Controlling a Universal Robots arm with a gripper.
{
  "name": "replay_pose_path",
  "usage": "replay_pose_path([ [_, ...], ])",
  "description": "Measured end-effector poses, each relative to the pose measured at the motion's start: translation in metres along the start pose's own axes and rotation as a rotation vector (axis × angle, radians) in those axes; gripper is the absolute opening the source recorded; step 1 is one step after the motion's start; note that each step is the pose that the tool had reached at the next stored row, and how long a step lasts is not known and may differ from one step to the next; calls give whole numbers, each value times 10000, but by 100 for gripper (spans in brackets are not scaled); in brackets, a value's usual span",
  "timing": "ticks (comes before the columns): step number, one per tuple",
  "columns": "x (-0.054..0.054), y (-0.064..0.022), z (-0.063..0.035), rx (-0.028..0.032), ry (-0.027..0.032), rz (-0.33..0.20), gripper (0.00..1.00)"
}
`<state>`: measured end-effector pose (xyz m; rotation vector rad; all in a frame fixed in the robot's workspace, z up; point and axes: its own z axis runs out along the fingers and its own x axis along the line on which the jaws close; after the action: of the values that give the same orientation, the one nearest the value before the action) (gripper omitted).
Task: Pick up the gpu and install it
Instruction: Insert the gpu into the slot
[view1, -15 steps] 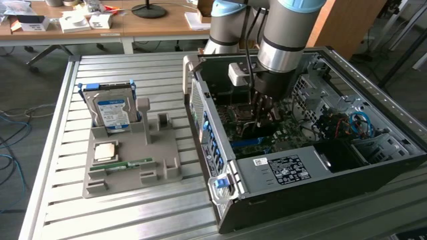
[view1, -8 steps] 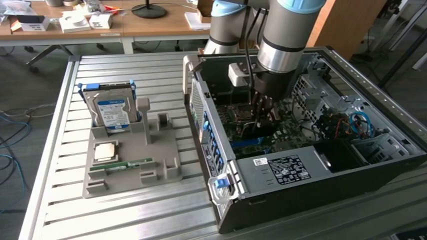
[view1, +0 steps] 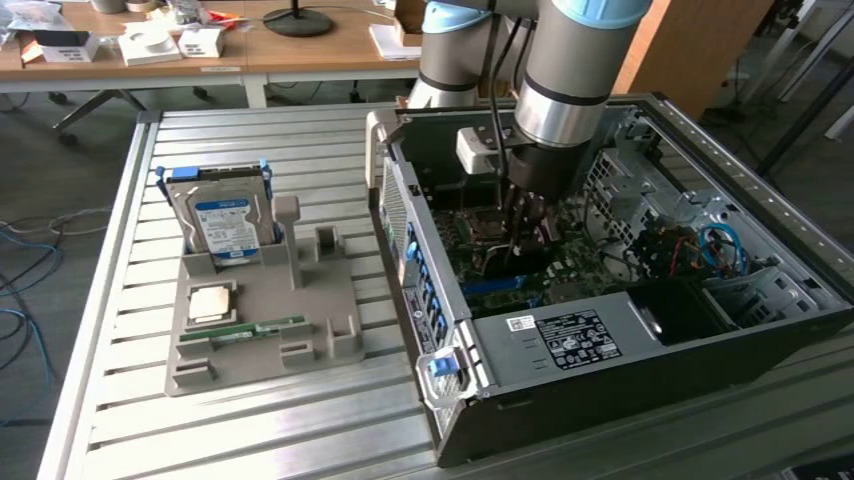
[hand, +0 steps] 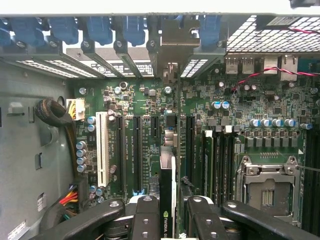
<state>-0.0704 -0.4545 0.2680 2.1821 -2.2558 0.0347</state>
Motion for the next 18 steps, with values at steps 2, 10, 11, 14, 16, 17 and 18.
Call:
replay_pose_path([
  [2,0,0,1,11,-2,-2,26],
  [10,0,5,0,80,-2,-5,26],
  [11,0,7,0,89,-2,-5,26],
  [14,0,15,1,102,-4,-6,26],
  [16,0,15,0,102,-4,-8,26],
  [17,1,16,1,104,-5,-6,26],
  [18,0,20,5,104,-3,-7,26],
])
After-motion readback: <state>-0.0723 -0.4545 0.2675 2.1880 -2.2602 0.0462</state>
